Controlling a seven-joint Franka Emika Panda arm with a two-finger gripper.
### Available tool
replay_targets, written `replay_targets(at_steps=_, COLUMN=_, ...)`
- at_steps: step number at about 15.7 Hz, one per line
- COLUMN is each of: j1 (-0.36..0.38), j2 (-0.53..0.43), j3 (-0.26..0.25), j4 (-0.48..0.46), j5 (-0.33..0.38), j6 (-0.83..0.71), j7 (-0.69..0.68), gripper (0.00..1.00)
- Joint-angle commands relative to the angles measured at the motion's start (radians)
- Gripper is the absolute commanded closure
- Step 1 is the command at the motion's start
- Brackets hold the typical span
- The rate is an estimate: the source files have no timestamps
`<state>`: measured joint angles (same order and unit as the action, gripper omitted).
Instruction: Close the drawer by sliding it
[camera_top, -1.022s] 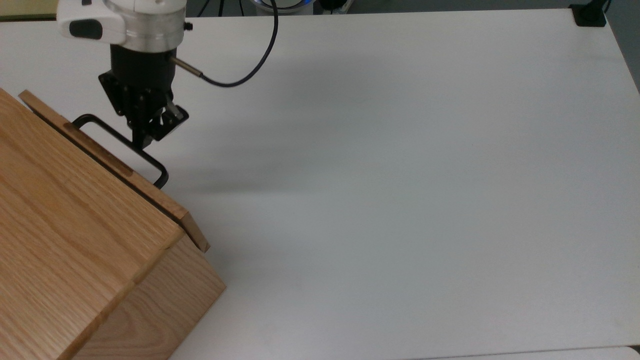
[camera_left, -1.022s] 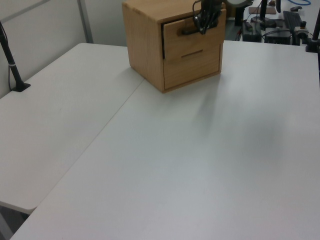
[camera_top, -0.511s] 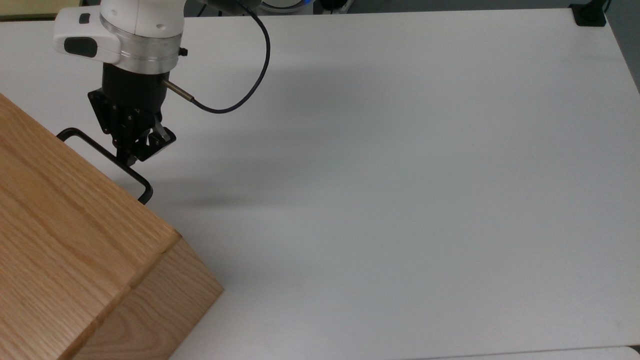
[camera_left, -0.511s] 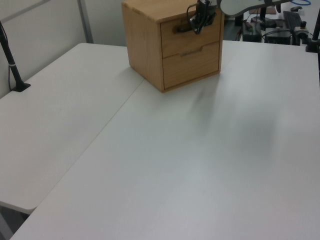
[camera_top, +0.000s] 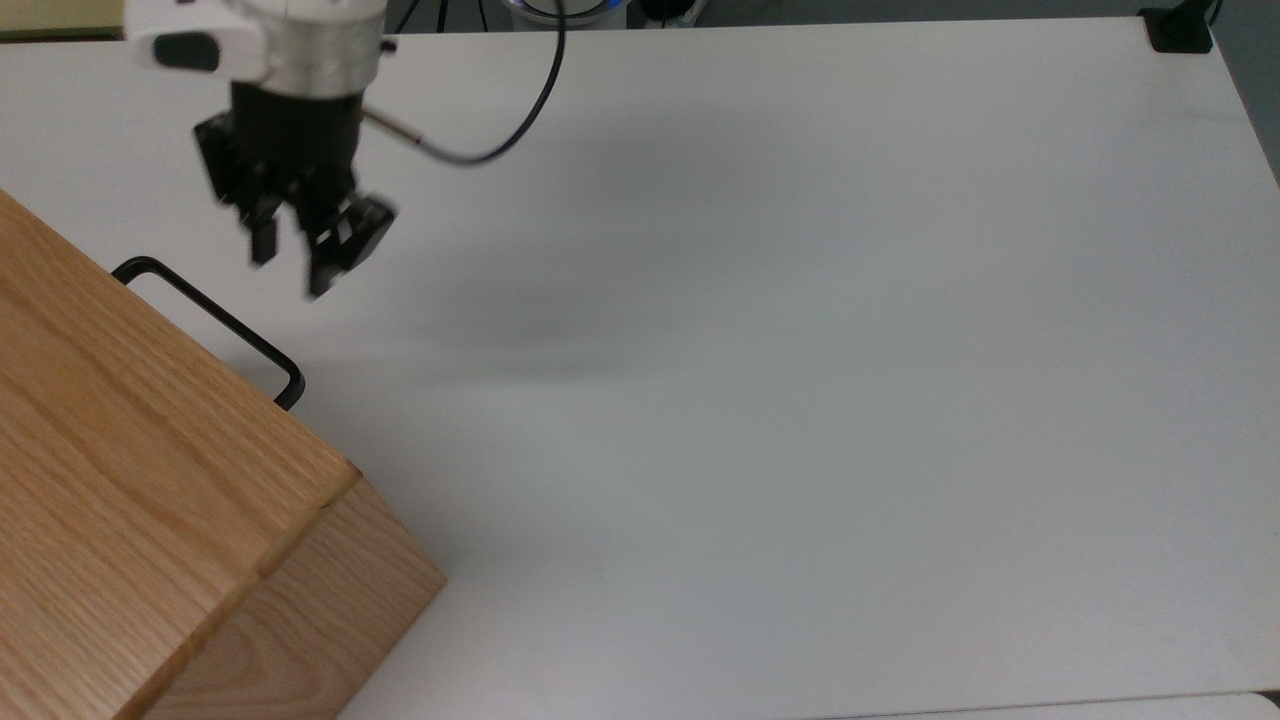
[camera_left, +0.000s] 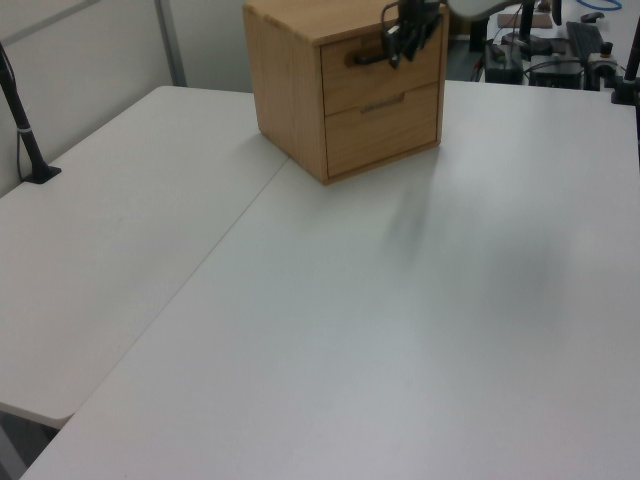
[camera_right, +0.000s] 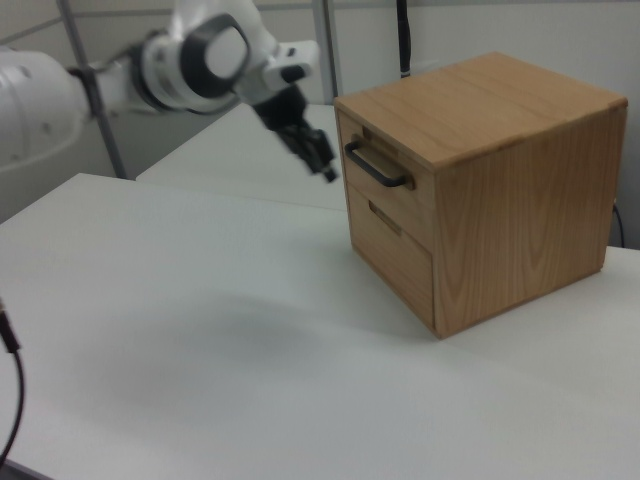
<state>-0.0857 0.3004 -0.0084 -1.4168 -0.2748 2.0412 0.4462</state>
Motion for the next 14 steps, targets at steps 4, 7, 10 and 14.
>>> replay_targets(at_steps=4, j1=0.023, j2=-0.224, j3=0.019, j4=-0.106, j5=0.253, j6=-0.438, j7=-0.389, gripper=0.0)
replay_targets(at_steps=7, j1=0.032, j2=-0.248, j3=0.018, j4=-0.116, j5=0.252, j6=-0.498, j7=-0.443, gripper=0.0)
replay_targets(at_steps=10, j1=0.032, j2=-0.262, j3=0.015, j4=-0.119, j5=0.253, j6=-0.524, j7=-0.445, gripper=0.0)
replay_targets(at_steps=14, j1=0.041, j2=-0.268, j3=-0.018, j4=-0.116, j5=0.253, j6=-0.52, j7=-0.445, gripper=0.0)
